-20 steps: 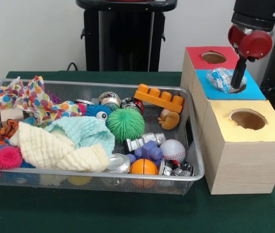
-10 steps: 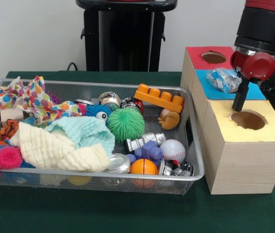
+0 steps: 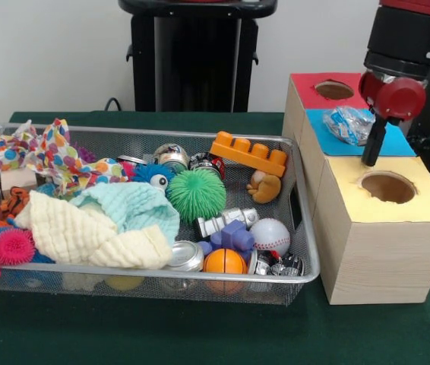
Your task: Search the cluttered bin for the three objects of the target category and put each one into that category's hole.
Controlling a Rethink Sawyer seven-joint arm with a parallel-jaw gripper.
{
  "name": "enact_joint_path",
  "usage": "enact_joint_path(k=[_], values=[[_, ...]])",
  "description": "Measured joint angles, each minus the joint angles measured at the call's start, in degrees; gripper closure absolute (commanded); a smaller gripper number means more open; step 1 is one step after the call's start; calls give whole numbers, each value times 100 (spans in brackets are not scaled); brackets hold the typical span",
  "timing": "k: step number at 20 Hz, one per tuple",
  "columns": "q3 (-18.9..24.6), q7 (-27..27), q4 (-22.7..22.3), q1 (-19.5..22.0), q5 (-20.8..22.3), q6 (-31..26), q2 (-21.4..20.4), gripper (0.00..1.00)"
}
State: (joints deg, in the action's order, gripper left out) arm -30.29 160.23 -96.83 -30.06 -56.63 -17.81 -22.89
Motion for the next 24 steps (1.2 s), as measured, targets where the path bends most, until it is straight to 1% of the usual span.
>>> enact_joint_path(k=[2, 3, 6, 7, 8, 11, 13, 14, 16, 20, 24], values=[[-32, 0, -1, -1, 27, -151, -5, 100], [-98, 0, 5, -5, 97, -413, -13, 100], [-243, 0, 38, -8, 246, -873, -65, 100], [-360, 0, 37, -27, 407, -1300, -128, 100], [-419, 1, 37, -39, 487, -1536, -156, 100], [-533, 1, 37, -69, 662, -2051, -227, 100], [-659, 1, 37, -97, 848, -2593, -311, 100], [-675, 1, 37, -99, 867, -2676, -324, 100], [-784, 1, 48, -99, 998, -3109, -419, 100], [-881, 1, 66, -100, 1100, -3418, -526, 100], [-899, 1, 66, -99, 1096, -3379, -560, 100]])
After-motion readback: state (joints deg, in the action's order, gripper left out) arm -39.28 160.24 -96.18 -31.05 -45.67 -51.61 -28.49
